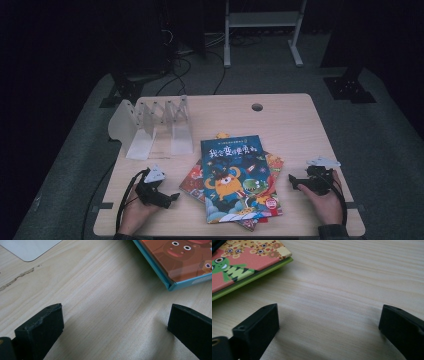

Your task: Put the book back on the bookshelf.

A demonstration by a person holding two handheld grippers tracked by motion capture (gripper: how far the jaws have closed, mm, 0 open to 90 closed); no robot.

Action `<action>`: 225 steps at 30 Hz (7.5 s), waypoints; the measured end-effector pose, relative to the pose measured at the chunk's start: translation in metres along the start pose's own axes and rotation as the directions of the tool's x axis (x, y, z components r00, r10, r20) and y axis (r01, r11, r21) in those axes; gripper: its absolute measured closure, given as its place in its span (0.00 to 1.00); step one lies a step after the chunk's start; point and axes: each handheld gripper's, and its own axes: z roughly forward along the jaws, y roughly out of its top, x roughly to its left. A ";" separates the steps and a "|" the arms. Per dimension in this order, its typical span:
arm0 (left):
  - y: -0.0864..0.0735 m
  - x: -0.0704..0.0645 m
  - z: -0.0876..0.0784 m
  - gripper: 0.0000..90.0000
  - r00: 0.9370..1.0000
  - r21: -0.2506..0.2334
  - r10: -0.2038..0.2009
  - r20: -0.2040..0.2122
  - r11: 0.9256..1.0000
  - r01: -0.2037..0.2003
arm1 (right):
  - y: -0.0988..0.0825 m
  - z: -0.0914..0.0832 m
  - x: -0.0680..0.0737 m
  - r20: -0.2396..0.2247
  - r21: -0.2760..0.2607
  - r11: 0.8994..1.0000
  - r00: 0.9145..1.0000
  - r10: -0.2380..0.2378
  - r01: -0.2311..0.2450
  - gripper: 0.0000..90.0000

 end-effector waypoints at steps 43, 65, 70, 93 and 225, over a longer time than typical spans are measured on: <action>0.000 0.000 0.000 0.00 1.000 0.000 0.001 0.000 1.000 -0.001 | 0.076 0.002 0.066 -0.249 -0.061 0.994 0.963 -0.098 0.086 0.35; 0.012 0.001 -0.015 0.00 0.999 -0.073 0.004 0.046 0.997 -0.001 | 0.082 0.028 0.075 -0.343 0.012 0.997 0.937 -0.072 0.081 0.40; 0.024 0.002 -0.018 0.00 0.998 -0.105 0.013 0.068 0.994 -0.006 | 0.082 0.028 0.074 -0.349 0.008 0.995 0.933 -0.089 0.098 0.40; 0.074 0.018 0.001 0.00 0.991 -0.083 0.093 0.095 0.993 -0.085 | 0.091 0.035 0.113 -0.468 -0.013 0.975 0.860 -0.204 0.224 0.41; 0.054 -0.005 -0.008 0.00 0.970 -0.043 0.045 0.237 0.998 -0.035 | 0.076 0.017 0.041 -0.261 -0.038 0.985 0.950 -0.174 0.169 0.54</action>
